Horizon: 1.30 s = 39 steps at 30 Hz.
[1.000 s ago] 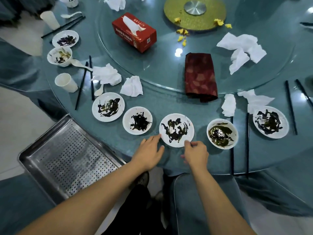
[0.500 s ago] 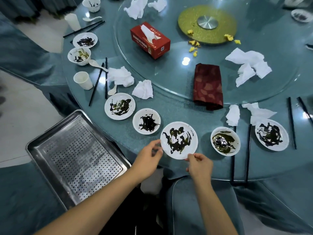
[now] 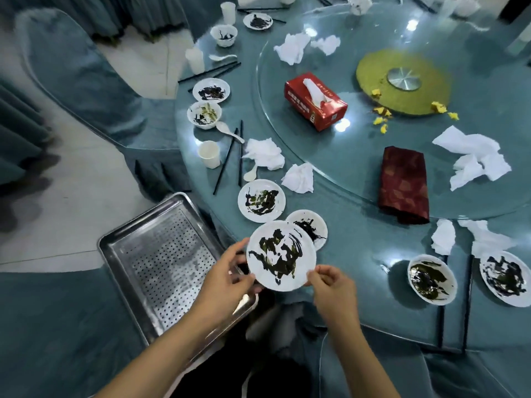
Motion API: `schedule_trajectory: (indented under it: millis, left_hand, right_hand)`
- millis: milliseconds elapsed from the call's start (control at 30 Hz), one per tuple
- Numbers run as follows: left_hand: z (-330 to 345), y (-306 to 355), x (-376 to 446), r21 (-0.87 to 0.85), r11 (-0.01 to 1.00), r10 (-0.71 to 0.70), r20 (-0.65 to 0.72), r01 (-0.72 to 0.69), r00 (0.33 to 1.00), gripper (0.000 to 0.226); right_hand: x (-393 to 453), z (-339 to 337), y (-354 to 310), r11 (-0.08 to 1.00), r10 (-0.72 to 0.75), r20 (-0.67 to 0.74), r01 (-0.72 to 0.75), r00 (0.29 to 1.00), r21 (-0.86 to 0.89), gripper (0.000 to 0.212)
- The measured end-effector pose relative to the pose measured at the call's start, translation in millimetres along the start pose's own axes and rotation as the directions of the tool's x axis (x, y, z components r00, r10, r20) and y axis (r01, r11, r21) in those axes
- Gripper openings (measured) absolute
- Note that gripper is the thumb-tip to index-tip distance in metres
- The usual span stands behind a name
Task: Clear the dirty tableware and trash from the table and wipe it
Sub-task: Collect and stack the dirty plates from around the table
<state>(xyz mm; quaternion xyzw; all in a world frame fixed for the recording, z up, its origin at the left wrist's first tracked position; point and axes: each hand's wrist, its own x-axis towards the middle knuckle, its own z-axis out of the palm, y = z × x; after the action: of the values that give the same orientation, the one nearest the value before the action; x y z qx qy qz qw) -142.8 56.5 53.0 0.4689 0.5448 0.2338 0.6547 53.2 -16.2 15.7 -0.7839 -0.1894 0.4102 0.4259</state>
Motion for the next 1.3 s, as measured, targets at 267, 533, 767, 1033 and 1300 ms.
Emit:
schedule_trajectory:
  millis: [267,533,767,1033,1300]
  left_hand:
    - [-64.9,20.7,13.0,-0.077,0.997,0.015,-0.114,-0.024,0.993,0.063]
    - [-103.8,17.3,26.5,-0.105,0.994,-0.013,-0.265,-0.015,0.964,0.069]
    - [-119.2,23.1,24.1,-0.098,0.995,-0.044,-0.394,0.005,0.918,0.069]
    - [-122.0,13.5,13.2,-0.138,0.990,-0.064,-0.505,-0.007,0.860,0.073]
    - [-117.8,2.6,-16.0,-0.188,0.981,-0.082,-0.587,-0.037,0.806,0.073]
  right_hand:
    - [-5.2,68.3,-37.1,1.000,0.011,0.120,-0.007,0.993,-0.029,0.009]
    - [51.2,96.1,-79.1,0.948,-0.128,0.173,0.172,0.977,-0.266,0.013]
    - [176.5,126.2,-99.5,0.323,-0.237,0.223,0.294,0.945,-0.900,0.028]
    - [207.3,132.5,-79.0,0.335,-0.105,0.165,0.192,0.981,-0.922,0.025]
    - [187.7,117.2,-103.2,0.696,-0.091,0.164,0.181,0.982,-0.695,0.012]
